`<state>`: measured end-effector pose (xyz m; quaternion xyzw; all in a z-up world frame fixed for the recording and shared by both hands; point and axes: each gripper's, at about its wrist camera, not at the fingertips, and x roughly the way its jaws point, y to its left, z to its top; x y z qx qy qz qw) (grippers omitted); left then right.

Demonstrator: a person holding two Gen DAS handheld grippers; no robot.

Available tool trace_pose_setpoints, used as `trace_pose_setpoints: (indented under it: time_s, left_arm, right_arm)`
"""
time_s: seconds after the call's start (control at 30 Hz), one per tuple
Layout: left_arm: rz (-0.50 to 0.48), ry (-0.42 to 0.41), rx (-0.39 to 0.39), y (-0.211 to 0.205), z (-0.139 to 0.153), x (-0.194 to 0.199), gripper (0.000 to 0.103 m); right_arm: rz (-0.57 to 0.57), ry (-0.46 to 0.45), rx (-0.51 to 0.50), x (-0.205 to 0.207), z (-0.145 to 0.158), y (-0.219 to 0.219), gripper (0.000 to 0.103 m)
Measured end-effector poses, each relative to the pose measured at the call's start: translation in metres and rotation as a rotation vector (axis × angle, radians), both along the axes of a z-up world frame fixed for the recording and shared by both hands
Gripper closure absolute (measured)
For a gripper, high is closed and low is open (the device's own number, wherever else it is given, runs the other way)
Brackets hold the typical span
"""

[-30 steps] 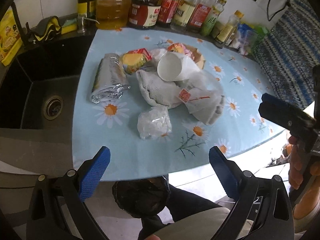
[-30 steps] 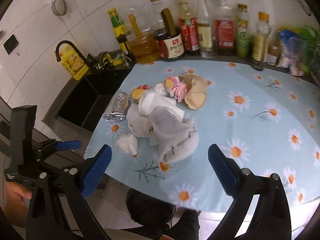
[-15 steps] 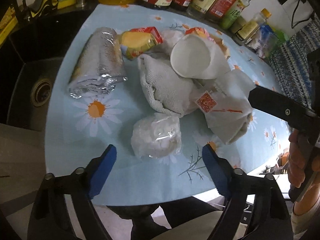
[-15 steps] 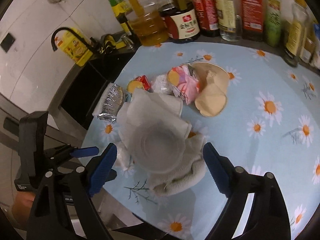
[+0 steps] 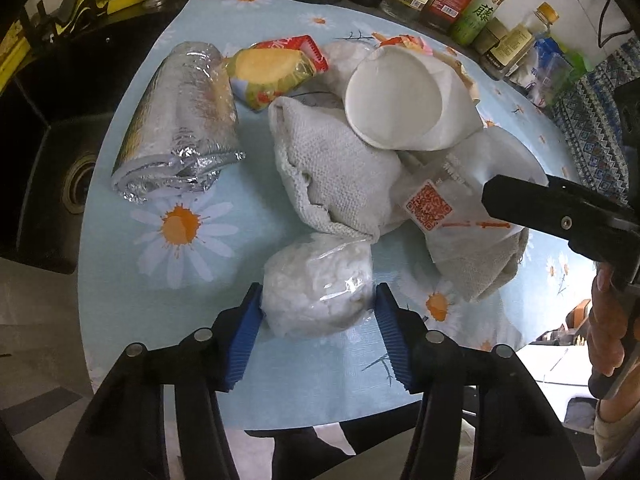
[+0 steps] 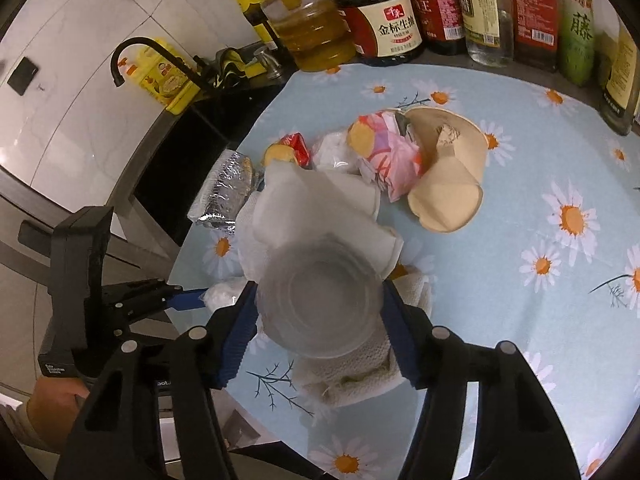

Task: Collect trash
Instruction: 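Grasp the white plastic tissue bag with the left tool while the right tool grasps the clear plastic cup, then lift both held items and carry them down toward the black trash bin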

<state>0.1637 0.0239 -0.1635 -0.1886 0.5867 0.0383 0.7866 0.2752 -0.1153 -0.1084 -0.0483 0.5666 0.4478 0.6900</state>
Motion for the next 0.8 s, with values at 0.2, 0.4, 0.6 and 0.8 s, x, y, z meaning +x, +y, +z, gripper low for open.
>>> trace_pose_setpoints:
  time_s: [0.2,0.4,0.6,0.8]
  left_arm:
    - [0.009,-0.015,0.000,0.002,0.004,0.000,0.050]
    - [-0.002,-0.034,0.002,0.001,0.013,-0.005,0.050]
    - [-0.017,-0.060,0.004,-0.001,0.022,-0.016,0.050]
    - [-0.026,-0.093,0.001,0.000,0.035,-0.036,0.050]
  right_arm:
    - [-0.008,-0.024,0.015,-0.006,0.011,-0.005,0.042]
    - [-0.026,-0.047,0.013,-0.015,0.019,-0.009,0.042]
    - [-0.048,-0.070,0.024,-0.030,0.030,-0.017,0.042]
    - [-0.079,-0.101,0.031,-0.051,0.042,-0.024,0.042]
